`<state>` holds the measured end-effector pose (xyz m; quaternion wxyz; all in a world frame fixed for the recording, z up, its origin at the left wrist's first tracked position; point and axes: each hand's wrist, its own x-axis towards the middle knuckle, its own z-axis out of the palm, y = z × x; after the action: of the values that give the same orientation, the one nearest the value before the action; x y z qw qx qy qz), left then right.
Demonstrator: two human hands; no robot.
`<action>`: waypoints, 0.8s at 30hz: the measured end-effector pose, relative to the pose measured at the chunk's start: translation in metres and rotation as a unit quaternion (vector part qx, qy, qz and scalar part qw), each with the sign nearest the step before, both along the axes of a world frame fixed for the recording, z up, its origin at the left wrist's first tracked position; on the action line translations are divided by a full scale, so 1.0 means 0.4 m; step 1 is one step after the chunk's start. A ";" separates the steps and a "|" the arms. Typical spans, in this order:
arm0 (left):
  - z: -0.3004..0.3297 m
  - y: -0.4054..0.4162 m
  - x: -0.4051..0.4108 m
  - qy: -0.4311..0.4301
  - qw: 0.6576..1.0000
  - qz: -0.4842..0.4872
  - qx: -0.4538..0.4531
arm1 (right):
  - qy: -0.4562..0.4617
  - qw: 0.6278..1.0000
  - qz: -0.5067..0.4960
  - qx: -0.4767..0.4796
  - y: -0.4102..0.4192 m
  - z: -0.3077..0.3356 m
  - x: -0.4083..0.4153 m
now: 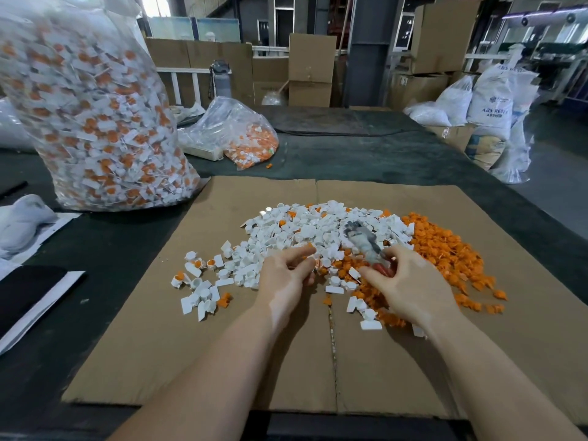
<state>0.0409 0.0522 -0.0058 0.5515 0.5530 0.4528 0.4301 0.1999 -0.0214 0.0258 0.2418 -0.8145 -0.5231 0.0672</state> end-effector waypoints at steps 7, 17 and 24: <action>-0.020 -0.010 -0.006 0.073 0.994 -0.008 0.078 | -0.186 0.982 -0.025 -0.020 0.037 -0.045 0.043; -0.031 -0.013 0.000 0.053 0.995 -0.025 0.084 | -0.162 0.960 0.113 0.200 0.023 -0.073 -0.051; -0.031 -0.025 -0.015 0.040 0.993 -0.078 0.082 | -0.063 0.950 0.148 0.267 0.014 -0.114 -0.103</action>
<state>0.0349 0.0423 -0.0180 0.5176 0.6468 0.3934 0.3987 0.1589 -0.0156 -0.0197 0.4040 -0.6360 -0.6511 -0.0912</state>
